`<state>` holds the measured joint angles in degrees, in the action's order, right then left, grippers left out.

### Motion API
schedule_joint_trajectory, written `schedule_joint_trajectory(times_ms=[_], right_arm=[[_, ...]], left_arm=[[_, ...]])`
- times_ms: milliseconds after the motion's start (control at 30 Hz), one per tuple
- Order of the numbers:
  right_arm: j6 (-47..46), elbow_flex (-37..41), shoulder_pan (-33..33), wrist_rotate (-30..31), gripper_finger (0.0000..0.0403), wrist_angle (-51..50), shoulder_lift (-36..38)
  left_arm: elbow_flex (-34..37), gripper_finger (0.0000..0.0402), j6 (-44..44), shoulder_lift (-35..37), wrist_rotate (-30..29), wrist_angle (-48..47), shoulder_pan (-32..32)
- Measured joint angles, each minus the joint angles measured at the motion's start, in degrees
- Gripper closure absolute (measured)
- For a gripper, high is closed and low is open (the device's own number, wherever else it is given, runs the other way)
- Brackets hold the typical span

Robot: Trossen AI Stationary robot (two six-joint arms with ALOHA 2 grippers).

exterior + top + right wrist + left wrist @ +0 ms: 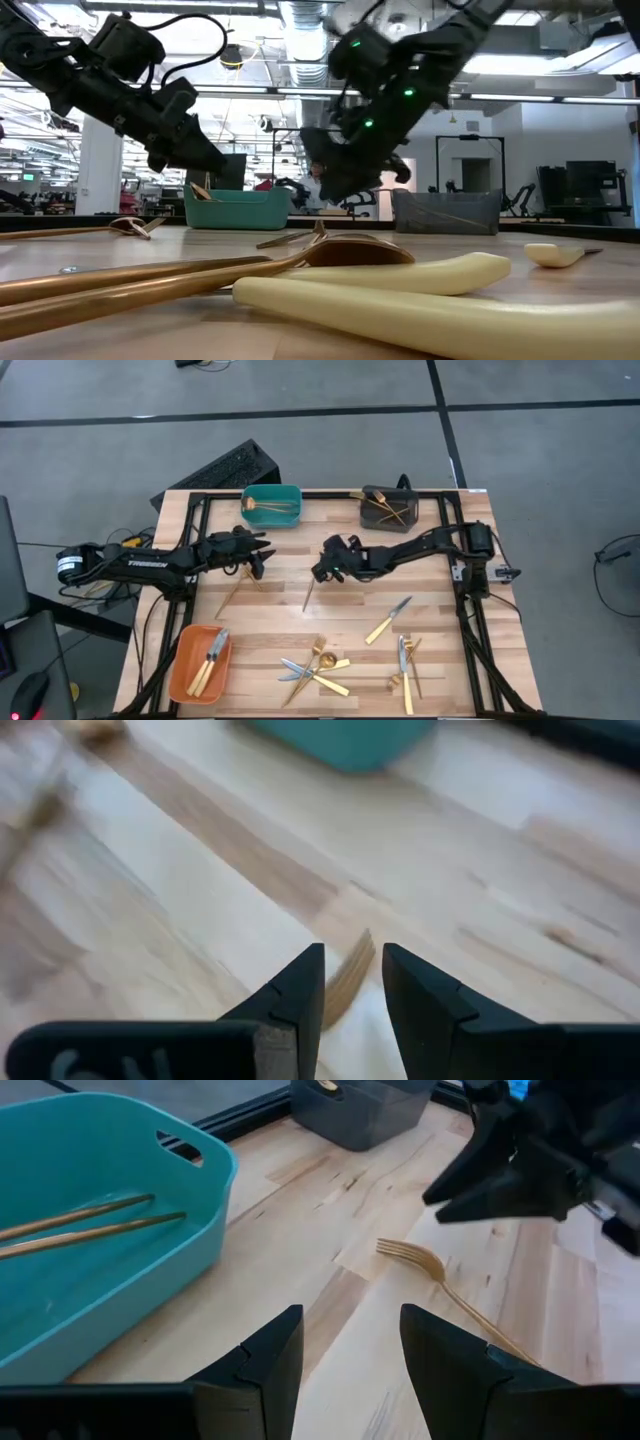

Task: Sort silverware by color (type)
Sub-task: Put the gold fork into the black bin

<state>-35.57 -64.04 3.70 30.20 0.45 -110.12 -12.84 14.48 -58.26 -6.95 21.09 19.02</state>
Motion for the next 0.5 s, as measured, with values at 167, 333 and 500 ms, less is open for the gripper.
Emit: schedule_joint_trajectory(times_ms=[167, 333, 500], right_arm=[[-1.53, -6.25, 1.2, -3.49, 0.0273, -8.26, -2.84], [-1.55, -6.94, 1.6, -6.04, 0.0273, -8.12, -2.85], [-2.47, -6.83, 2.29, -7.53, 0.0273, -9.4, -2.85]], left_arm=[[-0.02, 0.0248, 0.05, 0.0, -1.54, -1.2, -0.04], [-0.02, 0.0248, 0.03, 0.02, -2.13, -1.75, -0.02], [-0.02, 0.0248, -0.05, 0.02, -2.77, -2.99, -0.02]])
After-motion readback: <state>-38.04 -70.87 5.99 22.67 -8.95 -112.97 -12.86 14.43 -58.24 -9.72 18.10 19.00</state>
